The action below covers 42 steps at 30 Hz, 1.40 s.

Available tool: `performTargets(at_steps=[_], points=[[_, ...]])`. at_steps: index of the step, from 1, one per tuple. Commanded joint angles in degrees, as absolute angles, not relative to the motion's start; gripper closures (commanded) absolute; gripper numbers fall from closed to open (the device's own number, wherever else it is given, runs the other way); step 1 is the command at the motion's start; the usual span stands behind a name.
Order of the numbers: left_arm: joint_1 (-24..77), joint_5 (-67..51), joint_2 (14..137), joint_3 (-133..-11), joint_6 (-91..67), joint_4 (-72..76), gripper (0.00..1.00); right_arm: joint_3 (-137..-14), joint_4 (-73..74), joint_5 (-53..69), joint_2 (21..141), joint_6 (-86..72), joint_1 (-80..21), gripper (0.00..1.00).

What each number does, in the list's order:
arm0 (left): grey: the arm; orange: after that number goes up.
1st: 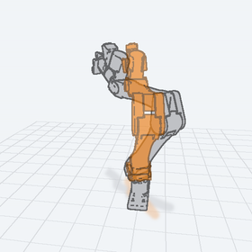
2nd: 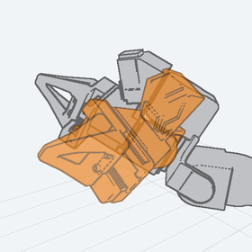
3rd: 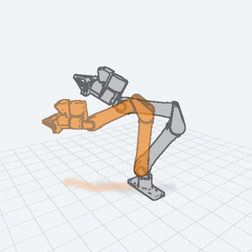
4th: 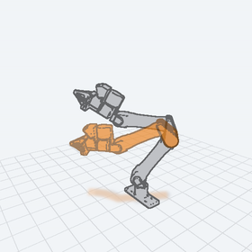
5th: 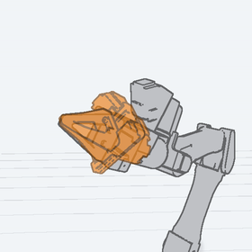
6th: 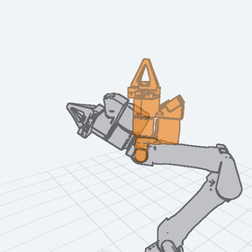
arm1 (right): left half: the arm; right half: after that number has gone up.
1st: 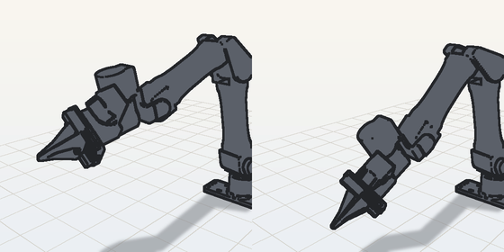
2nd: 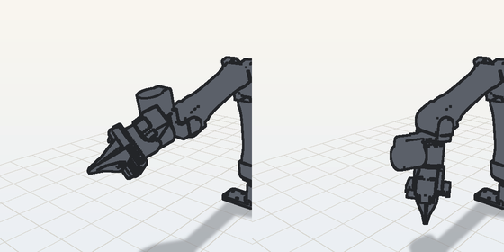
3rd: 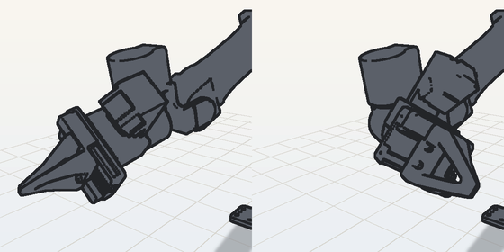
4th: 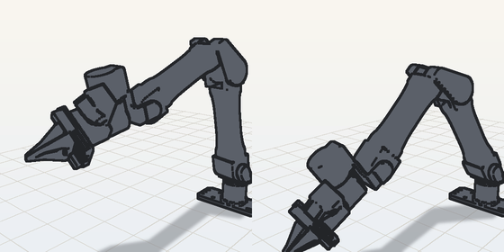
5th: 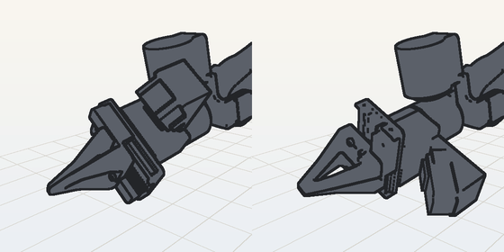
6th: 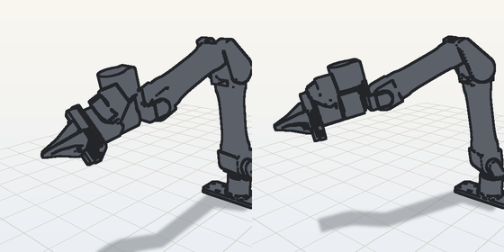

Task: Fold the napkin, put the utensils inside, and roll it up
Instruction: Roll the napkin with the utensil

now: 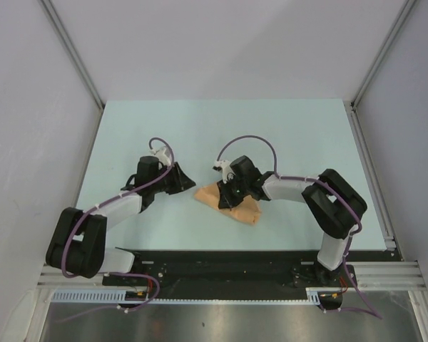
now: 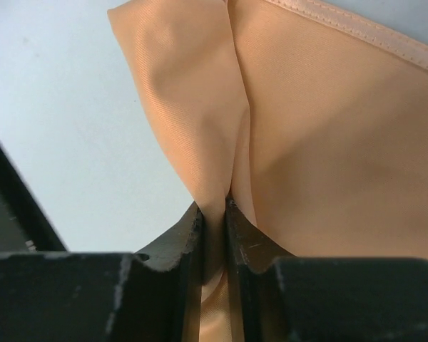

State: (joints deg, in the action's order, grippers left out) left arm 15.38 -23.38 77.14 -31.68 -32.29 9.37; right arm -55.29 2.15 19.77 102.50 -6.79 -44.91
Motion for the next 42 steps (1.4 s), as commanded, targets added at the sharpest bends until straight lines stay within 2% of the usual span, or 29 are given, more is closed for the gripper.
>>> performTargets(at_steps=[1, 12, 28, 31, 33, 35, 37, 41, 42], points=[[16.5, -26.9, 76.2, -30.8, -30.9, 16.0, 0.61, -56.3, 12.8, 35.6, 108.2, -9.0, -41.1, 0.82], [20.7, -27.2, 82.1, -33.0, -30.1, 19.2, 0.6, -61.5, 16.3, 41.6, 116.0, -8.2, -34.7, 0.82], [22.9, -27.0, 87.5, -34.8, -29.8, 20.2, 0.61, -62.3, 16.9, 43.5, 118.7, -7.5, -33.0, 0.82], [23.1, -27.0, 88.1, -35.0, -29.8, 20.3, 0.67, -62.3, 16.9, 43.7, 118.6, -7.5, -32.8, 0.82], [23.2, -27.0, 88.5, -35.1, -29.8, 20.3, 0.77, -62.3, 16.9, 43.9, 118.2, -7.6, -32.7, 0.81], [23.4, -26.7, 88.9, -35.7, -29.8, 20.0, 0.89, -62.4, 17.2, 44.1, 117.3, -7.5, -32.4, 0.76], [23.3, -26.5, 89.8, -36.5, -29.8, 19.3, 0.97, -62.4, 18.1, 44.0, 115.2, -7.3, -32.2, 0.7], [23.4, -26.2, 91.5, -38.2, -29.6, 17.6, 1.0, -62.9, 20.5, 42.8, 110.5, -6.6, -31.4, 0.49], [23.4, -26.2, 92.2, -38.7, -29.6, 17.3, 1.0, -63.1, 21.6, 42.3, 109.6, -6.4, -31.3, 0.47]])
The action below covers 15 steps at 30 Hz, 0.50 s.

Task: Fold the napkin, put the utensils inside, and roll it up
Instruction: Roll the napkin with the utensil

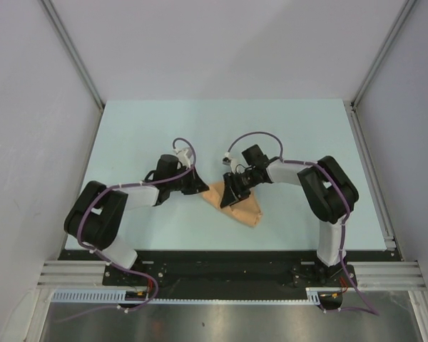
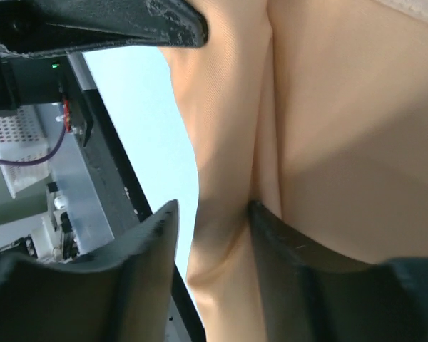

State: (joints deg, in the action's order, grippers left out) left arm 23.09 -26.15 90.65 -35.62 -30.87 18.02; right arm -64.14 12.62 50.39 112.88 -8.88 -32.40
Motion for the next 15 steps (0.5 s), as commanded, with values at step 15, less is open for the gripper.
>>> performTargets(at_steps=[15], points=[[23.5, -26.5, 98.0, -43.5, -29.4, 12.9, 1.0, -56.2, 13.1, 4.0, 89.4, -0.6, -46.7, 0.37]])
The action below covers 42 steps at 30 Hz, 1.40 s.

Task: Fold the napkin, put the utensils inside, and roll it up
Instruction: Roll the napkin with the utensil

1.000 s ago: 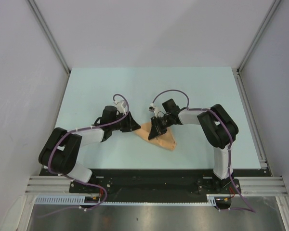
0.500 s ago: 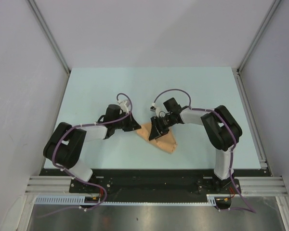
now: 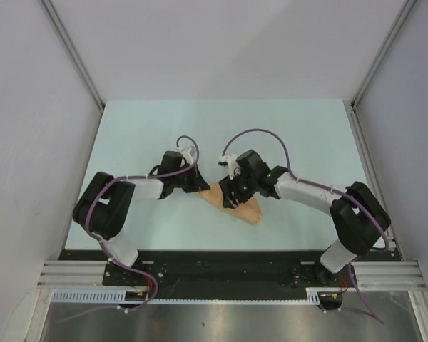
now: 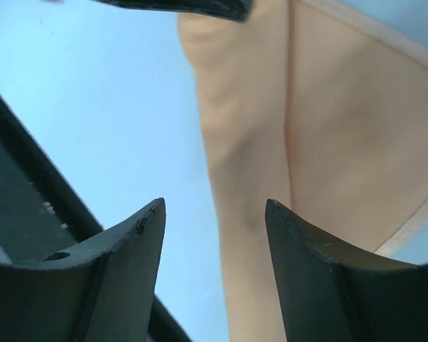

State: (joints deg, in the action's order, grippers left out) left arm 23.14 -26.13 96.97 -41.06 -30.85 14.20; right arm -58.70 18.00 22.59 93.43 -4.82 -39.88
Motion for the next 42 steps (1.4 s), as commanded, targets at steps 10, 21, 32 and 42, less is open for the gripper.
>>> performTargets(at_steps=[10, 21, 32, 42], points=[[23.5, -26.9, 99.6, -44.8, -29.4, 12.2, 1.0, -51.5, 4.8, -14.9, 91.5, 7.3, -57.5, 0.35], [23.5, -27.7, 99.8, -46.5, -28.7, 11.4, 1.0, -52.6, 4.1, -12.4, 96.8, 9.0, -57.1, 0.34], [23.6, -28.8, 99.8, -48.3, -28.9, 11.5, 0.93, -54.7, 7.7, -10.6, 100.4, 6.3, -52.9, 0.36], [22.7, -22.9, 94.8, -51.4, -29.4, 7.4, 0.4, -56.0, 14.6, 5.9, 102.9, 1.5, -48.8, 0.71]])
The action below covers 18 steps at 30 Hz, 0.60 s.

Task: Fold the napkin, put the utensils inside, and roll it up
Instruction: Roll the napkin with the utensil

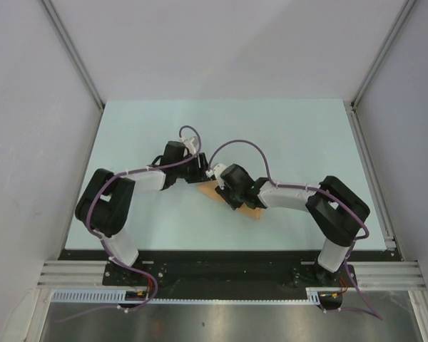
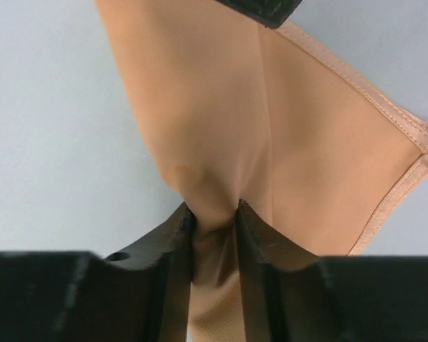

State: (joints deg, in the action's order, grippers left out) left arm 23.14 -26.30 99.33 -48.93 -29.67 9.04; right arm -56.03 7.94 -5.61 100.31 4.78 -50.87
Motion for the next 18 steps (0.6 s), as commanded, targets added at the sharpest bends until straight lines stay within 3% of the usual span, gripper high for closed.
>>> performTargets(at_steps=[1, 3, 6, 18], points=[[22.2, -22.3, 93.6, -50.5, -29.6, 7.2, 0.38, -56.0, 15.1, 7.6, 102.9, 1.1, -48.3, 0.75], [20.4, -22.0, 92.0, -48.7, -31.1, 8.7, 0.33, -56.4, 16.5, 12.8, 103.0, 0.3, -47.3, 0.83], [18.8, -21.4, 88.5, -45.2, -31.5, 9.8, 0.29, -57.0, 18.1, 19.2, 103.1, -1.6, -46.4, 0.88], [19.0, -25.0, 79.5, -33.7, -30.1, 15.6, 0.29, -59.4, 18.8, 34.4, 106.0, -7.1, -41.2, 0.94]])
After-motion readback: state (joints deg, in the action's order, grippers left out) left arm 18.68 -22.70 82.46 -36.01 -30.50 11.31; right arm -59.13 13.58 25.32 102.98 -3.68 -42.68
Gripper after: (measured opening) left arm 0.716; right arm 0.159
